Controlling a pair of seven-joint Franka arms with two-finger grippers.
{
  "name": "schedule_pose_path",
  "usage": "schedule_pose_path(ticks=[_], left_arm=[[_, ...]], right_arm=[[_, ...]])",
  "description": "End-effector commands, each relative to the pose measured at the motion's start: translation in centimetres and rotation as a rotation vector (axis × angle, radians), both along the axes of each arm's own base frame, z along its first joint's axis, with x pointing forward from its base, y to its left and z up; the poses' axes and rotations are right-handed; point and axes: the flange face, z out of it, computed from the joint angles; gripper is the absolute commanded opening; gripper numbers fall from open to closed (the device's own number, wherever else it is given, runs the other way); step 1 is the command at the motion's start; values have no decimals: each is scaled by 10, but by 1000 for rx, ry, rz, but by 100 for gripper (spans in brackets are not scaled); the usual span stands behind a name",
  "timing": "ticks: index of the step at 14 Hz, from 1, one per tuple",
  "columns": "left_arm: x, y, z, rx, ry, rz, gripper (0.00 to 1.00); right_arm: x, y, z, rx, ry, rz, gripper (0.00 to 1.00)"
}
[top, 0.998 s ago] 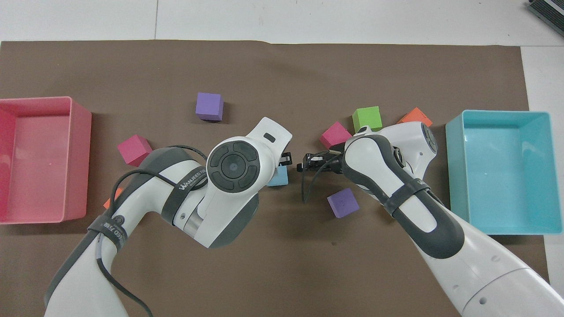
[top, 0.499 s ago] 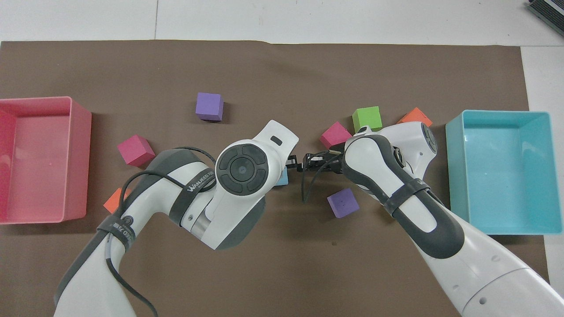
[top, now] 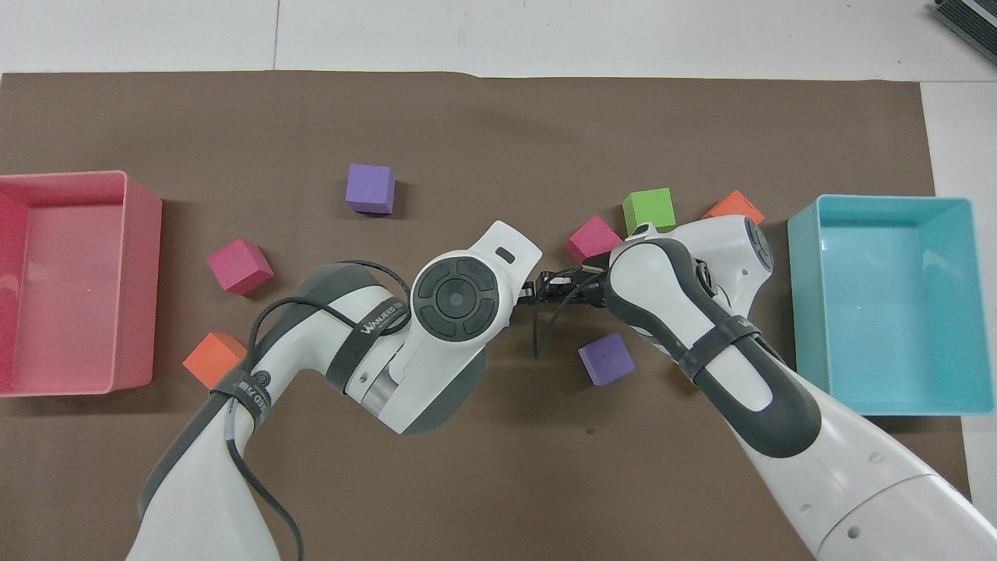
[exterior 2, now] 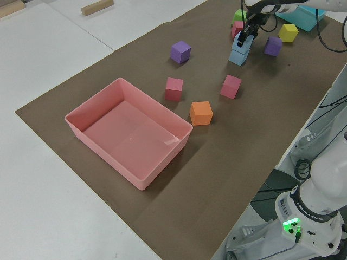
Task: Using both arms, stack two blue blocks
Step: 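Lower the held cube onto the center cube and open the left gripper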
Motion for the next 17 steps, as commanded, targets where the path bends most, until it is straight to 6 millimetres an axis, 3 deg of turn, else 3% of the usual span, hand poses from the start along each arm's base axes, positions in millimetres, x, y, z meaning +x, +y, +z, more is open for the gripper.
schedule_pose_path(ticks=[1, 17], left_arm=[[1, -6, -3, 13, -20, -8, 6], [-12, -10, -6, 37, 10, -18, 7]], right_arm=[[0, -4, -1, 27, -17, -8, 0], [0, -4, -1, 27, -20, -6, 0]])
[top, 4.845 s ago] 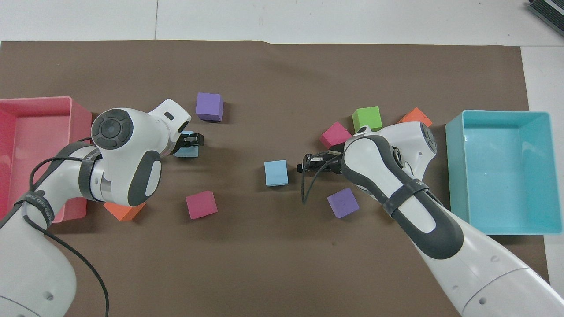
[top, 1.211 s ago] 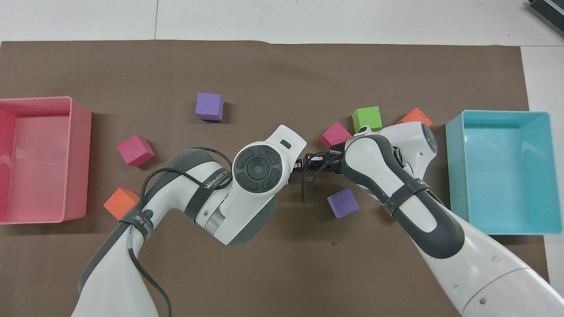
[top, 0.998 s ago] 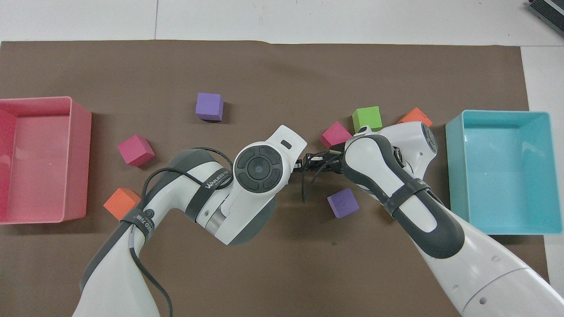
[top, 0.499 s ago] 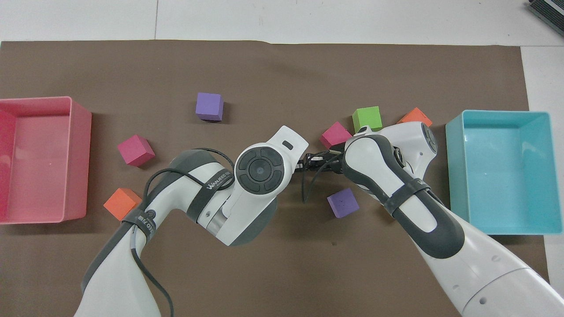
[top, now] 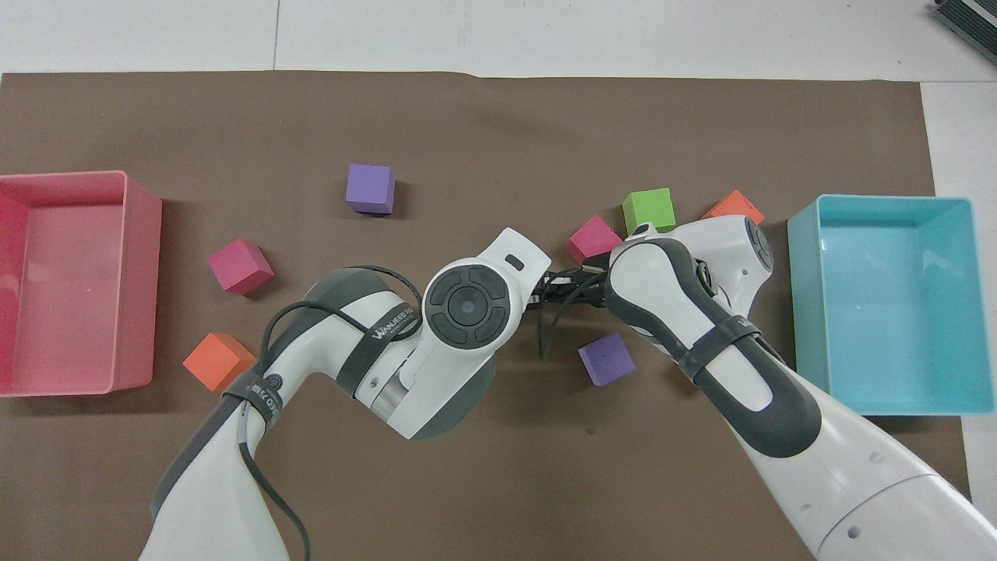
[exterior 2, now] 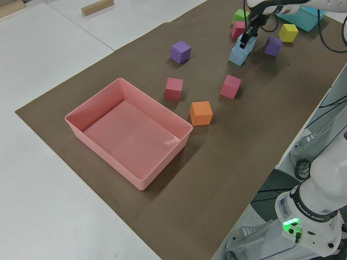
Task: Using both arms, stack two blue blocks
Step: 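Lower the held cube onto the center cube and open the left gripper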
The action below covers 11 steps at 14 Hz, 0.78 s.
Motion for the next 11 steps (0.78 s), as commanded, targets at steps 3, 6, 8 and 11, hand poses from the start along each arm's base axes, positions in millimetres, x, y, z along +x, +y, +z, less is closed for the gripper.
schedule_pose_path(ticks=[3, 6, 8, 11], left_arm=[[-1, -1, 0, 29, -5, 4, 8], [1, 0, 1, 28, -8, 7, 8], [3, 1, 2, 26, -10, 10, 8], [2, 0, 2, 27, -11, 9, 8]], right_arm=[[0, -4, -1, 27, -20, -6, 0], [0, -4, -1, 27, -20, -6, 0], [0, -4, -1, 27, -20, -6, 0], [0, -3, -1, 28, -20, -4, 0]])
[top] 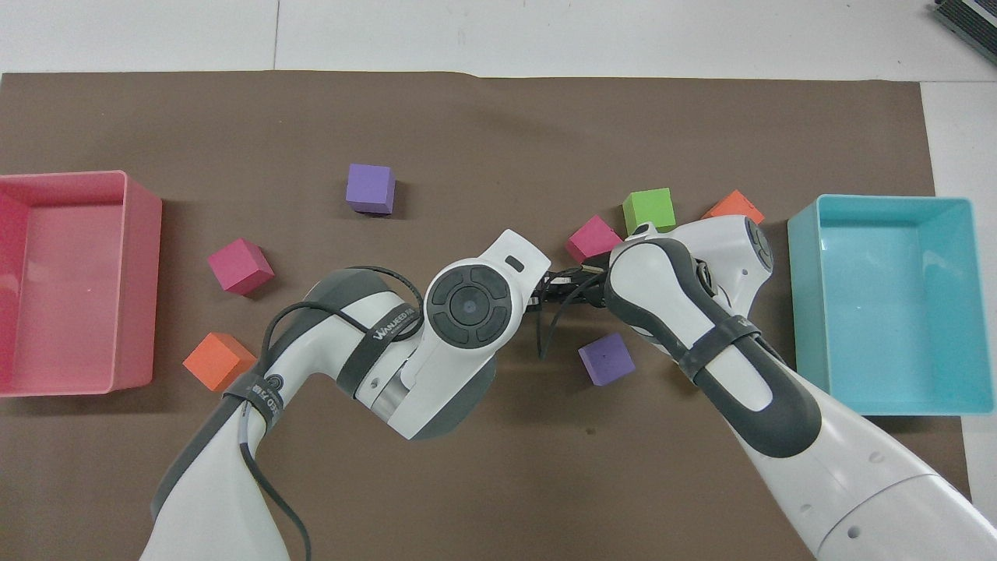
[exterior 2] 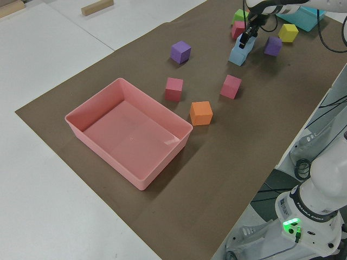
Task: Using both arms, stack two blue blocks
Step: 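Lower the held cube onto the center cube and open the left gripper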
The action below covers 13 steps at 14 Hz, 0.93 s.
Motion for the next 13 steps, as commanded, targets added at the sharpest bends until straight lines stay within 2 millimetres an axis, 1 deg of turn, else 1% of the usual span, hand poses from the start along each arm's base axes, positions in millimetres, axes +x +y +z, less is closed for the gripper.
schedule_pose_path(ticks=[1, 7, 13], left_arm=[[0, -2, 2, 25, -10, 3, 8], [9, 3, 6, 19, -37, 10, 8], [4, -1, 3, 21, -33, -1, 9]], right_arm=[[0, -4, -1, 26, -21, -6, 0], [0, -3, -1, 27, -21, -5, 0], [-1, -2, -1, 27, -22, -4, 0]])
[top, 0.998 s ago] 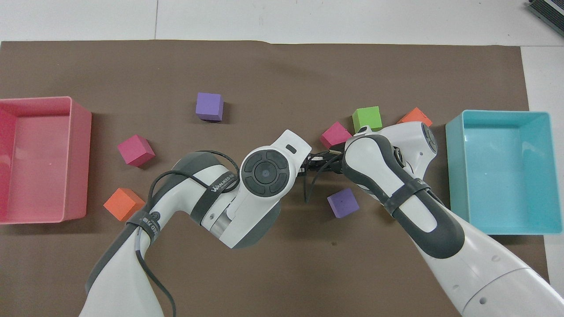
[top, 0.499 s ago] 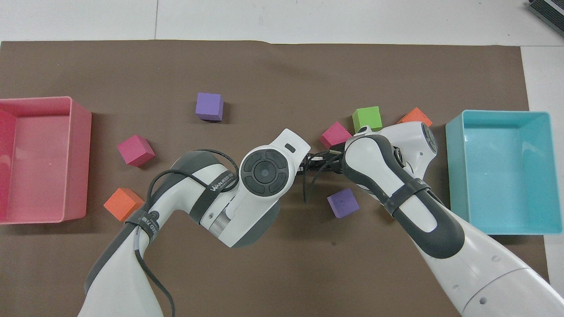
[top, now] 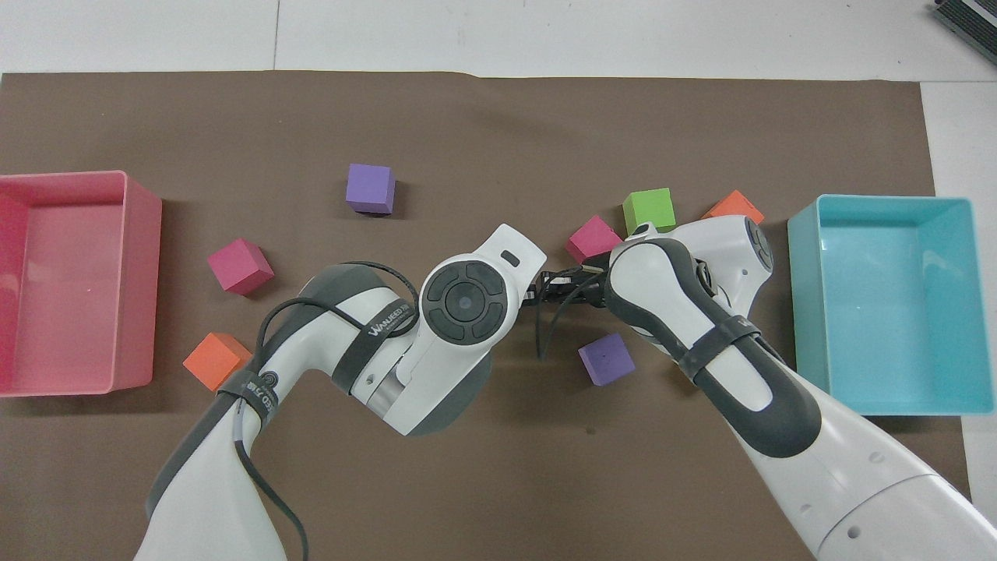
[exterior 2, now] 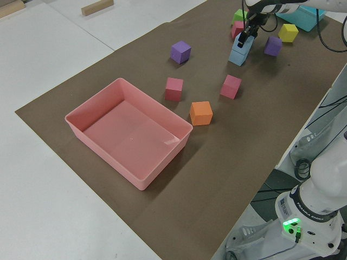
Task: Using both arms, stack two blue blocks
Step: 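Lower the held cube onto the center cube and open the left gripper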
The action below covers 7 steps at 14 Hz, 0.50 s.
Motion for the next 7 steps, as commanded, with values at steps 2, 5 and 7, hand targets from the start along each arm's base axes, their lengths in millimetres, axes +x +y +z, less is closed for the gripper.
schedule_pose_path(ticks=[2, 5, 7], left_arm=[[0, -3, 0, 16, -19, 0, 9], [2, -1, -1, 16, -20, -1, 12], [2, 0, -2, 18, -18, -3, 48]], right_arm=[[0, -3, -1, 27, -22, -6, 0], [0, -3, -1, 27, -21, -5, 0], [0, -4, -1, 27, -21, -6, 0]])
